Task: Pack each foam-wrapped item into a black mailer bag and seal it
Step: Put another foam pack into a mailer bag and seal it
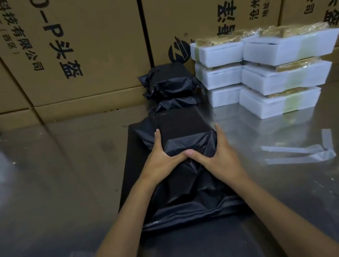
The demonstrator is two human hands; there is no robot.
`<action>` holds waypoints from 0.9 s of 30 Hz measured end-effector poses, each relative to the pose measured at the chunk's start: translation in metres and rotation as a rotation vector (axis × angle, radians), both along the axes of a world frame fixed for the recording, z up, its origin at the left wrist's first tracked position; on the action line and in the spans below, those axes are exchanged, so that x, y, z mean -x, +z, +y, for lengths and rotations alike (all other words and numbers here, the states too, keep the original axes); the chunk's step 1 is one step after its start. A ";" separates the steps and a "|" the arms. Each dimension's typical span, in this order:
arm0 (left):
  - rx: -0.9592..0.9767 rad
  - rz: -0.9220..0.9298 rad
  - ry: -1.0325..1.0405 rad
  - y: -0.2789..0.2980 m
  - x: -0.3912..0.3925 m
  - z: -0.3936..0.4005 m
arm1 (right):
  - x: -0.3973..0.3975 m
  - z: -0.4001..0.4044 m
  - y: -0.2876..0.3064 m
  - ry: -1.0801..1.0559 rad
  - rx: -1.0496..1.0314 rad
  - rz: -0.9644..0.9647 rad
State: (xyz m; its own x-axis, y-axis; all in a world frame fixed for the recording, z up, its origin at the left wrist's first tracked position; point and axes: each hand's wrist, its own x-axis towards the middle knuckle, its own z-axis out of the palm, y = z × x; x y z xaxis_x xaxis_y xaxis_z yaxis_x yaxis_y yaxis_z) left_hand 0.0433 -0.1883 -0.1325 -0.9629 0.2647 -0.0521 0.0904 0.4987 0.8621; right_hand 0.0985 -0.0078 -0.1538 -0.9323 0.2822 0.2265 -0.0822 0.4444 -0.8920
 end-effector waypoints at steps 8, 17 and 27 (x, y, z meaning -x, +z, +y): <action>0.533 0.166 -0.051 -0.022 0.000 -0.010 | -0.006 0.023 -0.012 -0.090 -0.489 -0.254; 0.654 0.188 -0.117 -0.020 -0.017 -0.013 | -0.018 0.027 -0.014 -0.068 -0.491 -0.190; 0.613 0.280 -0.143 -0.029 -0.062 -0.030 | -0.064 0.035 -0.020 0.020 -0.488 -0.165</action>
